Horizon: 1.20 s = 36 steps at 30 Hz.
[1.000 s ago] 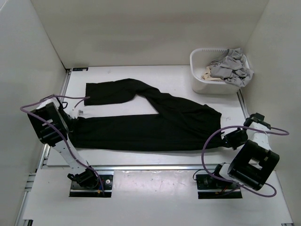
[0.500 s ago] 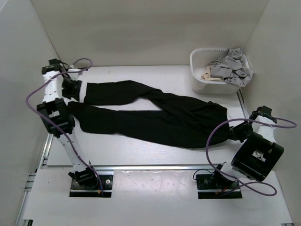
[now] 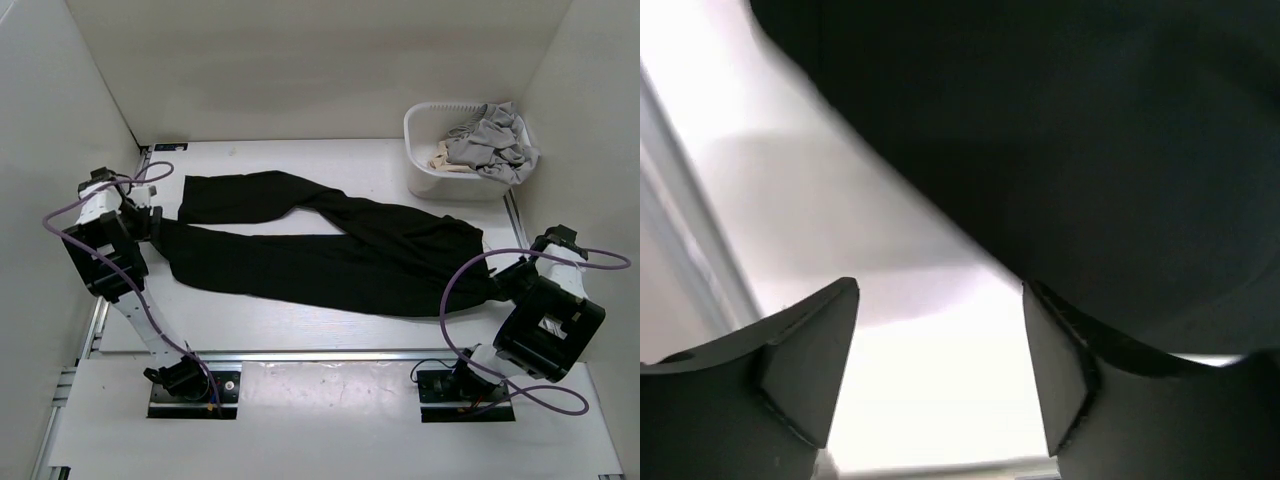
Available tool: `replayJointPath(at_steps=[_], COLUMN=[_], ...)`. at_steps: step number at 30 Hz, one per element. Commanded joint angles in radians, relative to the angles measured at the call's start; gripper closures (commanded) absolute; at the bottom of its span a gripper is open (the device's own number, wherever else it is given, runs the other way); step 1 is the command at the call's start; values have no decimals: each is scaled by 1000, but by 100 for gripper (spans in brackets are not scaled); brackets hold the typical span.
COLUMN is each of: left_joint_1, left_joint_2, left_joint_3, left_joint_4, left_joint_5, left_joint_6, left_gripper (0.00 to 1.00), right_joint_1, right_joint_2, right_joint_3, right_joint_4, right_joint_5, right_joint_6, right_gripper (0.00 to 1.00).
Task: Fold and stack the trousers
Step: Flatten the trousers out
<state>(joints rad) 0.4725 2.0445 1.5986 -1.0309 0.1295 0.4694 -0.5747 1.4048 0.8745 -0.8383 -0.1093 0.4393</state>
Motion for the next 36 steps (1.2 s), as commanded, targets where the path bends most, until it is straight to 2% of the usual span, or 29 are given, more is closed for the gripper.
replayJointPath(at_steps=[1,4,6,9,10,11,12,15,18,21,23,25,26,27,31,33,36], left_joint_1=[-21,-32,-49,-60,-60,-60,-60,-69,-170,-361,-487,-553,-616,-647,-776,-805,-805], left_joint_2=[40,107,172,226,226,226,217,122,-30,-124,-124,-115,-101,-101,-118,-160,-216], left_joint_3=[75,145,176,195,195,195,207,221,169,43,-35,-72,-103,-115,-134,-77,-7], left_joint_4=[72,72,52,5,-4,-4,-4,-14,-14,-35,-78,-103,-103,-113,-151,-188,-235], left_joint_5=[162,217,155,144,144,144,144,209,237,141,125,136,136,136,160,208,268], left_joint_6=[-34,-55,-69,-95,-95,-95,-95,-94,-20,81,110,120,120,120,158,207,256], left_gripper=[21,19,19,32,39,70,86,86,86,86,86,76,69,54,30,21,20], right_joint_1=[-2,-2,-2,-2,-2,-2,-2,-2,-2,-2,-2,-2,-2,-2,-2,-2,-2], right_joint_2=[8,-12,-23,-33,-43,-43,-43,-43,-43,-43,-33,-33,-33,-33,-43,-43,-52], right_joint_3=[43,43,52,52,61,61,61,61,50,50,50,50,50,50,32,32,12], right_joint_4=[-16,-27,-38,-38,-38,-38,-38,-38,-38,-38,-38,-38,-38,-38,-38,-28,-28], right_joint_5=[26,51,51,40,40,40,40,31,31,31,31,31,31,31,31,40,49], right_joint_6=[-20,-31,-40,-40,-40,-40,-40,-40,-40,-40,-40,-40,-40,-40,-40,-40,-50], right_gripper=[100,100,100,100,100,100,100,100,100,100,100,100,100,100,100,100,100])
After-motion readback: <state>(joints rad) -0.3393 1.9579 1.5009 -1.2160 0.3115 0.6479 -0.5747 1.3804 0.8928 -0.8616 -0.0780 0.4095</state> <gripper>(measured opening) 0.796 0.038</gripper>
